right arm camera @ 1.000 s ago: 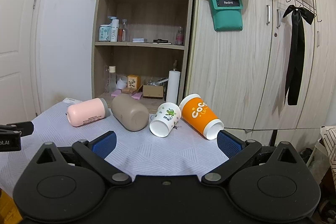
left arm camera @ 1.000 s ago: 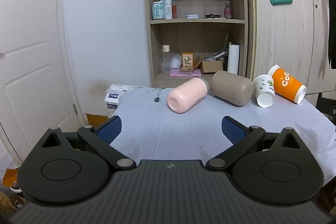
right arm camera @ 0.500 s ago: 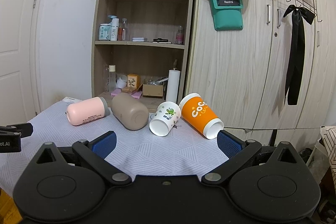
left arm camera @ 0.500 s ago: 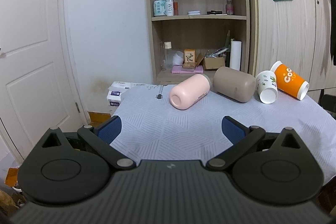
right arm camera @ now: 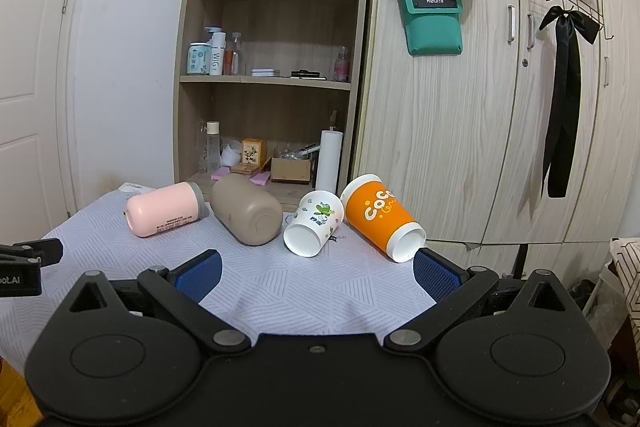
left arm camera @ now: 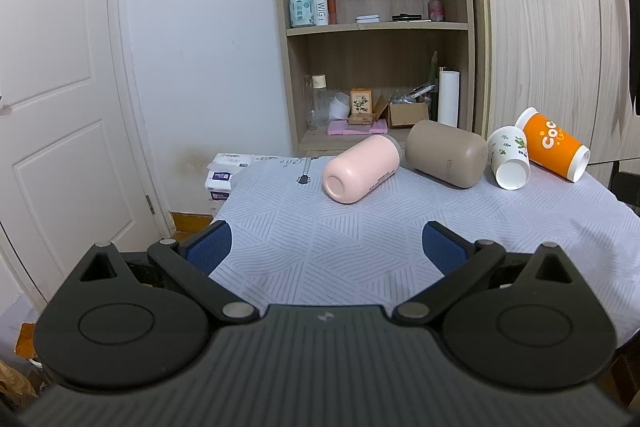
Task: Flip cup upright
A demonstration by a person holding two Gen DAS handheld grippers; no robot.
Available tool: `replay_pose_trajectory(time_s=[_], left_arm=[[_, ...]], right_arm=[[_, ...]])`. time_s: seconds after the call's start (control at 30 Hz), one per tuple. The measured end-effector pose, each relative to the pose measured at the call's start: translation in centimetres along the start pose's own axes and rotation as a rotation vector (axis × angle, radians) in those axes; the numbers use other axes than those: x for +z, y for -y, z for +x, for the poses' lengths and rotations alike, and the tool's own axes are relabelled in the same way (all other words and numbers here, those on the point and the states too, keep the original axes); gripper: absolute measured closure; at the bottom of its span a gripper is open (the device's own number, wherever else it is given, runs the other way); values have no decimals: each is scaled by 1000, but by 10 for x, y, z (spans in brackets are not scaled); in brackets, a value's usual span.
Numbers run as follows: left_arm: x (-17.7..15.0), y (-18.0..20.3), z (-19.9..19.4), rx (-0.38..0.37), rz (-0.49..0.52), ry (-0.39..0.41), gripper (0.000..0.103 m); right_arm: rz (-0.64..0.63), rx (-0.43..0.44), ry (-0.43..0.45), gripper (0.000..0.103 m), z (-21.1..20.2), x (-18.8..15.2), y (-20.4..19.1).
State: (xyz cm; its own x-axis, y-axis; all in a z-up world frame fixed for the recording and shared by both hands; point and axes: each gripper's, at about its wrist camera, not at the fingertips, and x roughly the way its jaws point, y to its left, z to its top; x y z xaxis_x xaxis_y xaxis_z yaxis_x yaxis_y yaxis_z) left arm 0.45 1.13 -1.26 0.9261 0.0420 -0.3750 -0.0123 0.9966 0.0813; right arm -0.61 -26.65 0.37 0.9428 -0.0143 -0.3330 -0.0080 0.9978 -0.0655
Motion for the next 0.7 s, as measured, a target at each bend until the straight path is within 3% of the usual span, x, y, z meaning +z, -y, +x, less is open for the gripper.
replay_pose_trajectory(time_s=[0.7], left_arm=[[1, 2, 2, 9, 15, -22, 0]], right_arm=[[1, 2, -11, 0, 2, -1, 0]])
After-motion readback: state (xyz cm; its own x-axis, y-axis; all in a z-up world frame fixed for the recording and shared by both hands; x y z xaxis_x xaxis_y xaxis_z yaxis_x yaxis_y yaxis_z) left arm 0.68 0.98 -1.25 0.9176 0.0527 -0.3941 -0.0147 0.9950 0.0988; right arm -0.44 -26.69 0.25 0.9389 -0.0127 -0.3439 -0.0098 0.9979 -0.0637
